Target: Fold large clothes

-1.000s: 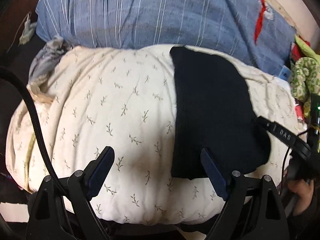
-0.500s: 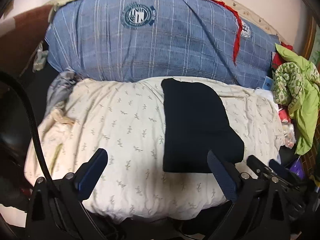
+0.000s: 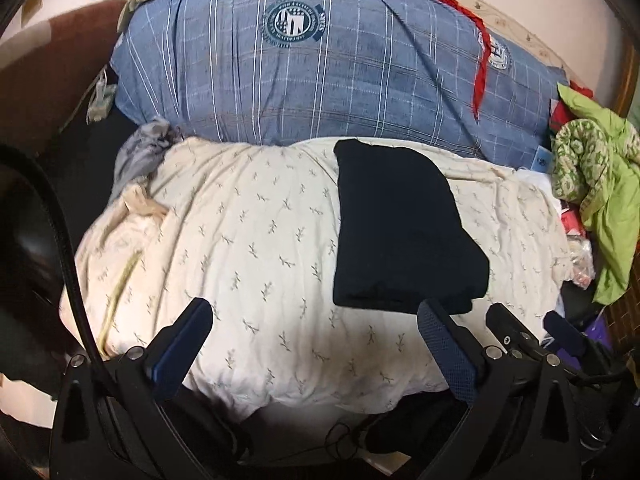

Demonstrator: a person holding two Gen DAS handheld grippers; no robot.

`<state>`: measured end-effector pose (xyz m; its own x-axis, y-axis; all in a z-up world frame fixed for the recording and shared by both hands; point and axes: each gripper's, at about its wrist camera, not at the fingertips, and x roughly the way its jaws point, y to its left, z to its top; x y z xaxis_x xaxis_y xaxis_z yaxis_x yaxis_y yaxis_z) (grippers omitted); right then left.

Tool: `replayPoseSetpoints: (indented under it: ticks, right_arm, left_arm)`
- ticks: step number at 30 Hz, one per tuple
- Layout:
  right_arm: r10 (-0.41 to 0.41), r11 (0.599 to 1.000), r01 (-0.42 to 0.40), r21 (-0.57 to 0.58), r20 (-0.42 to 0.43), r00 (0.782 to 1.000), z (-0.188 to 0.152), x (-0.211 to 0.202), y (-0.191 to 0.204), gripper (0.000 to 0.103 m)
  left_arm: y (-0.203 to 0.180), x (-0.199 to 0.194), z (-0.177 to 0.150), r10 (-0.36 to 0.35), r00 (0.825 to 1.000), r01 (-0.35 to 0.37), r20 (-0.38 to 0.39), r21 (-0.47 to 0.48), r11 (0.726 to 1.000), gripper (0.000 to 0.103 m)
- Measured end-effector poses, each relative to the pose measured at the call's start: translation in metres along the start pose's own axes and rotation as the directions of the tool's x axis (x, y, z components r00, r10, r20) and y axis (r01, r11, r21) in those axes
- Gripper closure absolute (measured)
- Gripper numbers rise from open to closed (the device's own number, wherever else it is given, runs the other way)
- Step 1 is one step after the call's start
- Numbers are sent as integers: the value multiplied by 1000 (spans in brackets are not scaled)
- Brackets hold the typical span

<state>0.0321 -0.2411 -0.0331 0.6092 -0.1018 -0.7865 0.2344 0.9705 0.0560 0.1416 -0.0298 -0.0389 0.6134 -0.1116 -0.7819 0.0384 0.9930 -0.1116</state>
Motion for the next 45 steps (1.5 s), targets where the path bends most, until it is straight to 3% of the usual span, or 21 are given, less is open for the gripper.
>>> replayPoseSetpoints:
  ticks: [7,45]
  right_arm:
    - [-37,999,37,-19,3,999,-3,-1,4,23]
    - [-70,996,69,-47,-22,997,-2,13,3,23]
  left_arm:
    - [5,8,-1,-56,998,55,-35,-32,998,1]
    - [2,31,-1,33,995,-32,-94,14,999,1]
